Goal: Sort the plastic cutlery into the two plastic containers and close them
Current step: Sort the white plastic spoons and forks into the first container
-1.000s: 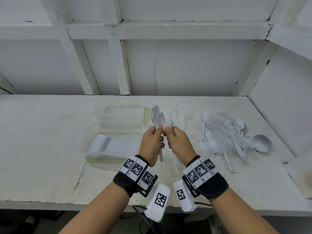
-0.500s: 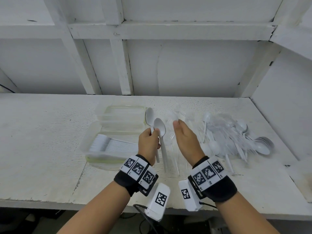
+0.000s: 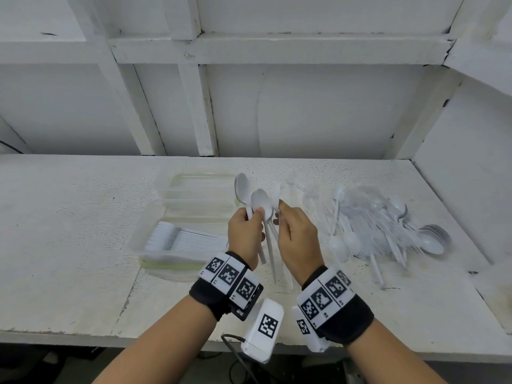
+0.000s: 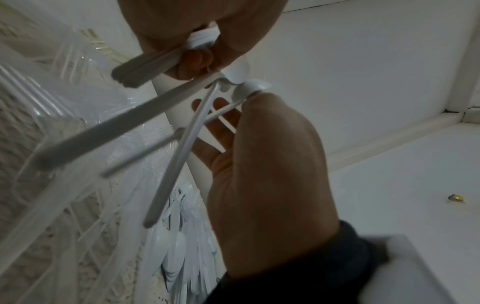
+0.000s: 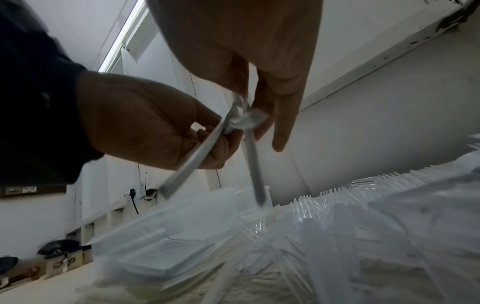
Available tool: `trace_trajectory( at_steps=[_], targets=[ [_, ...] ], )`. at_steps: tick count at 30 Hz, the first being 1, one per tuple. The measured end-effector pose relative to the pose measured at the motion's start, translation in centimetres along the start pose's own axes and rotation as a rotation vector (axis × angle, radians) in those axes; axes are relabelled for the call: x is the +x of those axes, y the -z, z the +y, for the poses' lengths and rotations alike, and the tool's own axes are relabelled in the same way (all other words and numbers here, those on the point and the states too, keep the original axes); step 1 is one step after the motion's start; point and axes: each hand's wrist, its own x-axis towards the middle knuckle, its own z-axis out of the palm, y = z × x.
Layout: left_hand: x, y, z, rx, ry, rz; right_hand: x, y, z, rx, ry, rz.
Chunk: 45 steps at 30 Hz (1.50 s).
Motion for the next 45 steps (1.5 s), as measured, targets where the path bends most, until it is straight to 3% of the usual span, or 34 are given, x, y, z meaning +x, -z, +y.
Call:
trace_trajectory(
  at_steps=[7, 12, 14, 17, 20, 24, 37, 45],
  targets=[
    [0.1, -0.1, -0.3, -0.006, 0.045, 0.014, -0.1, -0.6, 0.5, -0.008, 0.033, -0.038],
    [0.4, 0.0, -0.5, 0.050, 0.029, 0.068, 0.4, -0.1, 0.9, -0.023, 0.044, 0.093],
    [0.6, 0.1, -0.4, 0.050, 0.023, 0.064, 0.5, 0.1, 0.6, -0.031, 0.044, 0.023],
    [0.4, 0.1, -0.3, 0.011, 0.035, 0.014, 0.2, -0.1, 0.5, -0.036, -0.069, -0.208],
    [0.2, 0.1, -0.2, -0.013, 0.043, -0.048, 0.1, -0.3, 0.6, 0.056, -0.141, -0.279],
    [0.0, 0.3, -0.2, 0.030, 0.026, -0.093, 0.4, 0.1, 0.0, 0.231, -0.279, -0.283],
    [-0.4, 0.2, -0.3, 0.144, -0.051, -0.110, 1.2, 1.2, -0.2, 0.452, -0.478, -0.318],
    [-0.6, 0.2, 0.0, 0.211, -0.063, -0.123, 1.3, 1.3, 0.9, 0.421, -0.579, -0.349]
  ],
)
